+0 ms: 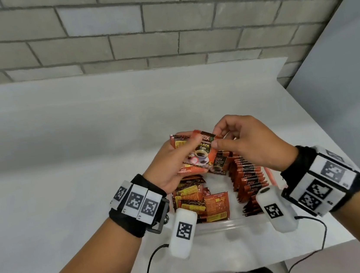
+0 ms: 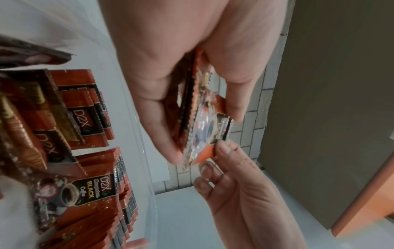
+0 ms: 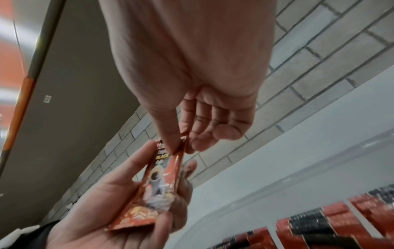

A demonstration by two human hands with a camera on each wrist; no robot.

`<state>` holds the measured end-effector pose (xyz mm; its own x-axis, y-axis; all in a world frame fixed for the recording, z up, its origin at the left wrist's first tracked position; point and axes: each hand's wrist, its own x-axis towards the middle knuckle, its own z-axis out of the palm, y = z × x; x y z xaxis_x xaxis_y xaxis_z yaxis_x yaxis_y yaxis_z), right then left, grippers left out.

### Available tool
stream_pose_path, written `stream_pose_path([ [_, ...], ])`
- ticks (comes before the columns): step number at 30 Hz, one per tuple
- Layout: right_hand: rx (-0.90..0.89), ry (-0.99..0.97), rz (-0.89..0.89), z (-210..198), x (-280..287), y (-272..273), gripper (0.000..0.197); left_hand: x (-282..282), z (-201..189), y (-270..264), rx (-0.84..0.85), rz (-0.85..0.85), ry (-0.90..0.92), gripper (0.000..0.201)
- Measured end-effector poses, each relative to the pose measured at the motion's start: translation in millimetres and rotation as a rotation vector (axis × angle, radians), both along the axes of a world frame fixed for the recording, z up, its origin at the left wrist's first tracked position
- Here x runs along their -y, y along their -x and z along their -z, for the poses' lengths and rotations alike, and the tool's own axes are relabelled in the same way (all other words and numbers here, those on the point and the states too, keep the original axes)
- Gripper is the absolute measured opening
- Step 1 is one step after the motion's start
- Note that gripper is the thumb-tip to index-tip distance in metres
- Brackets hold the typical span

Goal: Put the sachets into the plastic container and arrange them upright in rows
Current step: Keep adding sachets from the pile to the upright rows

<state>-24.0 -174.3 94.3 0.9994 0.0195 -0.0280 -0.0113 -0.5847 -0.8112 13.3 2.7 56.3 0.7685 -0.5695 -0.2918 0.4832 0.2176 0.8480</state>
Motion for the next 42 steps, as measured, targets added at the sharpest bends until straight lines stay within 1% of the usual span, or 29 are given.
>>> stream_pose_path([
  [2,0.102,-0.015,0.069,-2,3,1,0.015,0,-2,-2,-0.057,-0.054,0.004,0.046],
  [4,0.234,0.019,0.084,-4,2,5,0.016,-1,-2,-4,-0.111,-0.108,0.040,0.047],
  [6,0.313,0.126,-0.002,-1,-1,10,0.016,-1,-4,-4,-0.147,-0.113,0.091,0.042],
  [7,0.314,0.175,-0.066,2,-3,12,0.015,0,-6,-3,-0.154,-0.110,0.120,0.039],
  [9,0.253,0.243,-0.176,9,-4,15,0.015,1,-7,-4,-0.158,-0.126,0.151,0.036],
  [11,0.217,0.271,-0.210,10,-3,17,0.020,2,-6,-7,-0.129,-0.158,0.133,0.036],
  [12,0.211,0.245,-0.177,9,-3,18,0.023,3,-6,-7,-0.112,-0.163,0.127,0.037],
  [14,0.173,0.146,-0.030,7,-3,18,0.029,3,-6,-8,-0.101,-0.167,0.129,0.037],
  [16,0.029,0.046,0.078,7,-4,15,0.033,3,-7,-7,-0.090,-0.166,0.141,0.038],
  [18,-0.104,-0.061,0.081,10,-4,13,0.031,4,-7,-7,-0.063,-0.159,0.133,0.040],
  [19,-0.106,-0.088,0.078,11,-3,11,0.026,6,-7,-6,-0.056,-0.155,0.130,0.041],
  [21,-0.003,-0.080,0.090,11,-1,9,0.018,7,-6,-5,-0.052,-0.147,0.116,0.043],
  [23,0.188,0.009,0.084,10,-1,7,0.016,7,-7,-5,-0.062,-0.127,0.097,0.047],
  [25,0.354,0.080,0.030,11,-3,7,0.019,6,-8,-7,-0.119,-0.120,0.101,0.052],
  [26,0.407,0.099,-0.001,13,-5,9,0.021,5,-7,-9,-0.144,-0.132,0.110,0.051],
  [28,0.486,0.126,-0.023,18,-7,11,0.022,4,-6,-12,-0.146,-0.143,0.121,0.042],
  [31,0.553,0.190,0.000,23,-5,10,0.014,2,-5,-12,-0.146,-0.107,0.117,0.024],
  [33,0.494,0.252,-0.034,25,-1,8,0.014,1,-3,-12,-0.142,-0.089,0.118,0.015],
  [34,0.441,0.283,-0.058,24,1,7,0.016,1,-2,-12,-0.124,-0.100,0.111,0.016],
  [35,0.384,0.297,-0.075,23,2,6,0.020,2,-2,-12,-0.102,-0.114,0.102,0.022],
  [36,0.329,0.286,-0.071,20,3,6,0.025,2,-1,-12,-0.083,-0.123,0.093,0.027],
  [38,0.236,0.210,0.006,11,5,5,0.030,3,-2,-12,-0.054,-0.125,0.076,0.031],
  [40,0.113,0.113,0.081,4,6,2,0.023,3,-1,-12,-0.035,-0.108,0.060,0.033],
  [42,-0.027,0.071,0.051,0,7,-2,0.022,5,-1,-11,-0.017,-0.087,0.047,0.034],
])
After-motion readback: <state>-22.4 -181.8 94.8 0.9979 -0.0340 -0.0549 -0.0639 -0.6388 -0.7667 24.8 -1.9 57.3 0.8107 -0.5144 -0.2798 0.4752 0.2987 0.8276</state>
